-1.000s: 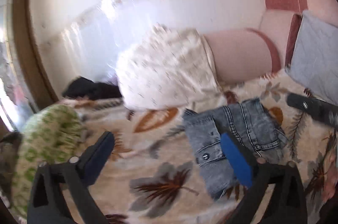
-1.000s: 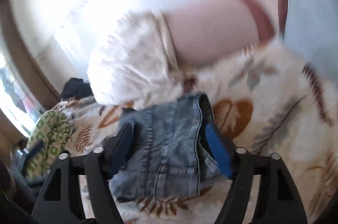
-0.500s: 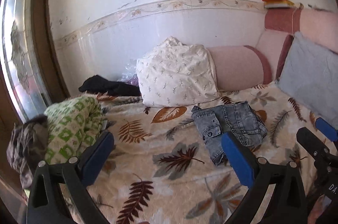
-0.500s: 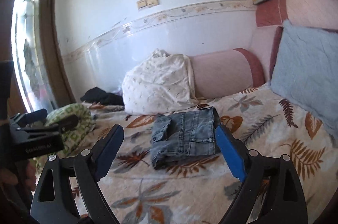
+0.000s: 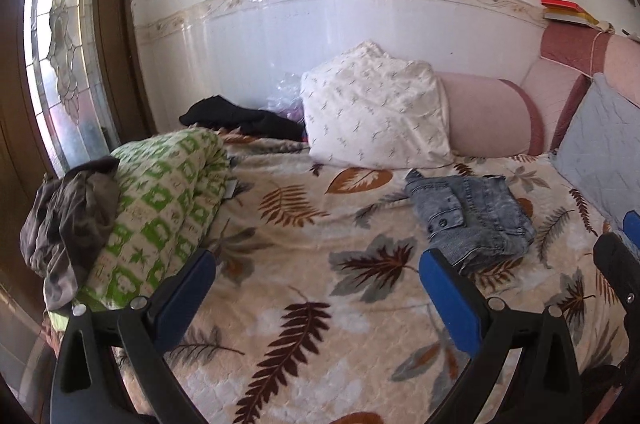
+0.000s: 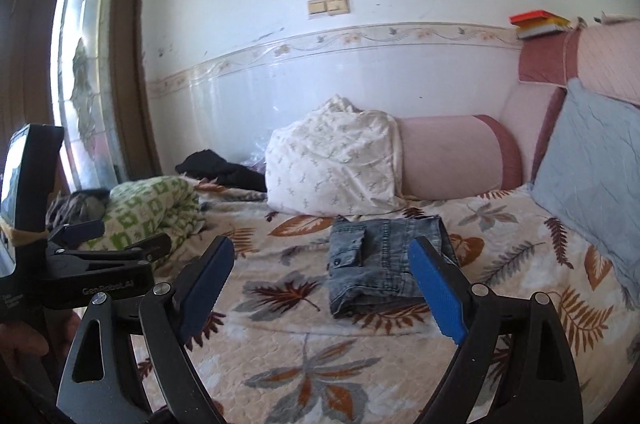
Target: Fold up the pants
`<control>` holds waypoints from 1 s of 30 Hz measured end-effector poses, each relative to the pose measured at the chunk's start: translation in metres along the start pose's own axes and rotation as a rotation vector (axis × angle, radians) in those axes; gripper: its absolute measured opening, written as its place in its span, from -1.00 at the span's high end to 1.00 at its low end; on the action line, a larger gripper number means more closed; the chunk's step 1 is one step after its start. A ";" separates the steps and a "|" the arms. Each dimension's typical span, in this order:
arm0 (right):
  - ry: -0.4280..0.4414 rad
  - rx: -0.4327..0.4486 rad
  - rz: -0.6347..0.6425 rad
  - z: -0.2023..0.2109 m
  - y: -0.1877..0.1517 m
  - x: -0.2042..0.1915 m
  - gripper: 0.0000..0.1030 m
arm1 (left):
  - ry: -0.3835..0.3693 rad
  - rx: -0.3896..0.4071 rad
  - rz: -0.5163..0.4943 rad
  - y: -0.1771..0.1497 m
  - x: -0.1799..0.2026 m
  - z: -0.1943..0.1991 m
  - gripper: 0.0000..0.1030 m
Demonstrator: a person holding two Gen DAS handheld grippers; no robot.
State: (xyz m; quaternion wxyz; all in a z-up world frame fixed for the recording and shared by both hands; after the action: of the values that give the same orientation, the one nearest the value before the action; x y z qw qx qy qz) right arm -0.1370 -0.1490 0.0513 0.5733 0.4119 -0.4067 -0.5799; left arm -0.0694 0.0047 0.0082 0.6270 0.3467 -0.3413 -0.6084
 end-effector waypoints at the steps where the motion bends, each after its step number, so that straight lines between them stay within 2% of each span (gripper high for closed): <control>1: 0.002 -0.001 0.008 -0.001 0.000 -0.004 -0.73 | 0.005 -0.003 0.003 -0.001 -0.003 -0.001 -0.99; 10: -0.012 0.012 0.025 -0.003 0.001 -0.020 -0.73 | 0.031 -0.014 0.024 -0.008 -0.021 -0.004 -0.99; 30: -0.011 0.003 -0.004 -0.007 -0.004 -0.010 -0.73 | 0.026 -0.011 -0.007 -0.007 -0.015 -0.003 -0.99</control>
State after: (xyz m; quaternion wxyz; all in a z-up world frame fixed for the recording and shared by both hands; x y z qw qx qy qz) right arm -0.1323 -0.1388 0.0452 0.5694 0.4102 -0.4101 -0.5825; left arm -0.0711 0.0200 0.0006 0.6311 0.3522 -0.3287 -0.6080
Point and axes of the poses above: each gripper's, at about its wrist camera, not at the fingertips, and z roughly against the way its jaws point, x to its right, y to its top, the point moved 5 cm from there along -z, roughly the way its jaws point, and after that the axes turned 6 degrees about z, right-handed, at the moved point
